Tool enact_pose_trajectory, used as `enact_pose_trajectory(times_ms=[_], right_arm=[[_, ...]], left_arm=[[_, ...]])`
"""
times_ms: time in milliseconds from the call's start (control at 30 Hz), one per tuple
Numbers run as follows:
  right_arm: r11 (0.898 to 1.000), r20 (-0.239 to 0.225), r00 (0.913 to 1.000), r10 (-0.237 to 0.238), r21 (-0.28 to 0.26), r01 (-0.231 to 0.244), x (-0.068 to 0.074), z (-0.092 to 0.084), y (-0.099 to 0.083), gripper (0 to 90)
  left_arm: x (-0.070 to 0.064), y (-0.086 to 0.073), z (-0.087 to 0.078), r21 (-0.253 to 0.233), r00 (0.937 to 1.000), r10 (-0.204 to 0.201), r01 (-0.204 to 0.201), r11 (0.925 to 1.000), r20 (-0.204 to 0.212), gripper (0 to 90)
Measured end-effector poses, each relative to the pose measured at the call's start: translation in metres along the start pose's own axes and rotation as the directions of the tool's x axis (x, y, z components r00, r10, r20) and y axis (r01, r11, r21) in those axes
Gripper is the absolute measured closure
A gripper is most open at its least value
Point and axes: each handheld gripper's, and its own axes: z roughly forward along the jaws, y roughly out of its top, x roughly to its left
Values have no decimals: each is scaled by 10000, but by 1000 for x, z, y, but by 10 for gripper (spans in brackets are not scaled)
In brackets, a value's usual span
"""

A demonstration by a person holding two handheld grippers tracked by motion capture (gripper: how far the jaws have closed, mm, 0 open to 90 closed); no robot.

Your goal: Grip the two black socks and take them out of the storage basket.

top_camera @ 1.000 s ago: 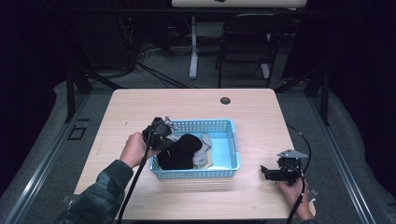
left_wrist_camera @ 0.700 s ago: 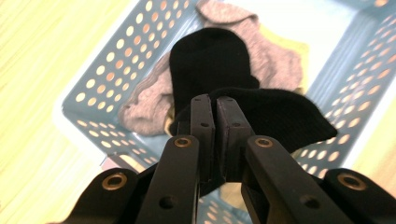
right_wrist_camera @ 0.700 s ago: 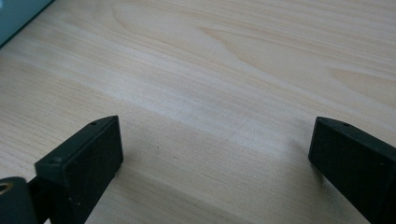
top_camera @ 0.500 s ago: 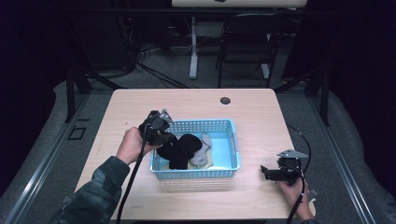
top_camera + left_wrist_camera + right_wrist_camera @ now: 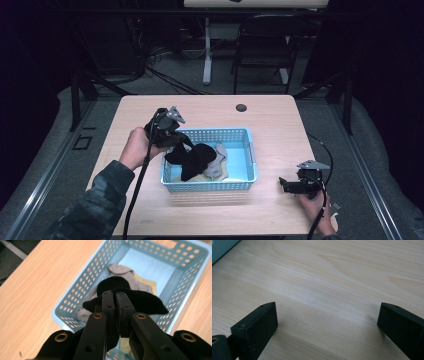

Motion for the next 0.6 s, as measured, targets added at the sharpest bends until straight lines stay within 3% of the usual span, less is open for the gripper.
enact_pose_trajectory(times_ms=[400,600], right_arm=[[10000,0,10000,4,3,-4,0,0,0,24],[10000,5,10000,-7,-20,7,0,0,0,24]], left_arm=[[5,9,-22,-388,9998,-25,18,9992,-180,862],[12,11,-40,-612,9991,-171,147,9980,-391,862]])
